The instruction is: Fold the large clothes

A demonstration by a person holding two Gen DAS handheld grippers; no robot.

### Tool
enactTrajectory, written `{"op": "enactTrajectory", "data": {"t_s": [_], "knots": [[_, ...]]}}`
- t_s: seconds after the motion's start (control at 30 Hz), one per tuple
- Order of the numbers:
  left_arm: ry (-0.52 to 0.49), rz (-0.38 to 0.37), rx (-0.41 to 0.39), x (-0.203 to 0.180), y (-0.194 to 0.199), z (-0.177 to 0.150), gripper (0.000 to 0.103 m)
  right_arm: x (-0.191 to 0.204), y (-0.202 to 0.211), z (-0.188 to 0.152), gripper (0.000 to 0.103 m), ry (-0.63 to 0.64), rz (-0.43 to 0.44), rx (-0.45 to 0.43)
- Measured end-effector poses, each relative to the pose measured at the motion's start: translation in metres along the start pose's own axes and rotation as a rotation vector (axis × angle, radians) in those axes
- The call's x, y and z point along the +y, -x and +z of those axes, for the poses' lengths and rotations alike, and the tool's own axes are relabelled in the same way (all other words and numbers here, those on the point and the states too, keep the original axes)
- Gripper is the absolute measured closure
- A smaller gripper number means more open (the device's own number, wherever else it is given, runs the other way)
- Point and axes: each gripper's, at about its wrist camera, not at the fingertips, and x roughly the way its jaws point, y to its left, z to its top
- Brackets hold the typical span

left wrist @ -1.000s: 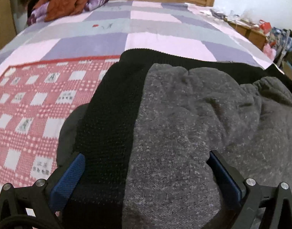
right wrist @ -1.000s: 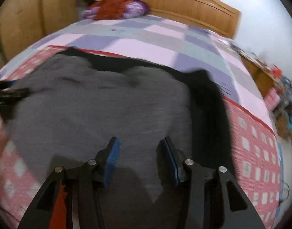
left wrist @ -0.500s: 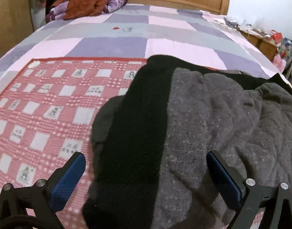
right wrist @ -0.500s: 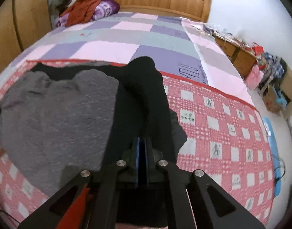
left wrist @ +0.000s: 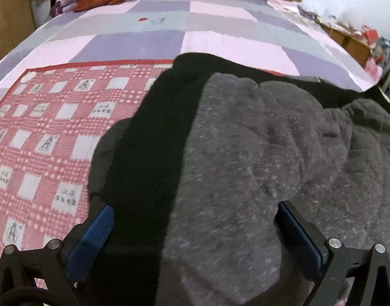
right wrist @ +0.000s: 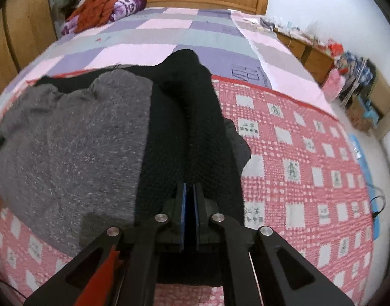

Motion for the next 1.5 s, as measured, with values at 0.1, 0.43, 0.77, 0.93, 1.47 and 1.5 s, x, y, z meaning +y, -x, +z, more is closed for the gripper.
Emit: {"op": "enactTrajectory", "data": {"t_s": [0.1, 0.43, 0.77, 0.93, 1.47, 1.5], "knots": [[-0.04, 0.015, -0.014, -0.006, 0.009, 0.0, 0.0, -0.022, 0.01, -0.002, 0.095, -0.088, -0.003, -0.001], [-0.039, -0.052, -0.053, -0.014, 0.033, -0.009, 0.0, -0.012, 0.051, -0.011, 0.028, -0.126, 0.067, -0.052], [0.081, -0.03, -0.035, 0.04, 0.046, -0.029, 0.0, -0.036, 0.034, -0.036, 0.027, -0.214, 0.031, 0.045], [0.163, -0.071, -0.032, 0.061, 0.049, -0.022, 0.0, -0.04, 0.034, -0.028, 0.027, -0.194, 0.051, 0.039], [0.241, -0.263, 0.262, 0.082, -0.056, -0.017, 0.0, -0.06, -0.031, -0.006, 0.002, -0.274, 0.168, 0.168], [0.234, -0.27, 0.264, 0.08, -0.059, -0.018, 0.0, -0.061, -0.036, -0.006, 0.0, -0.282, 0.189, 0.182]]}}
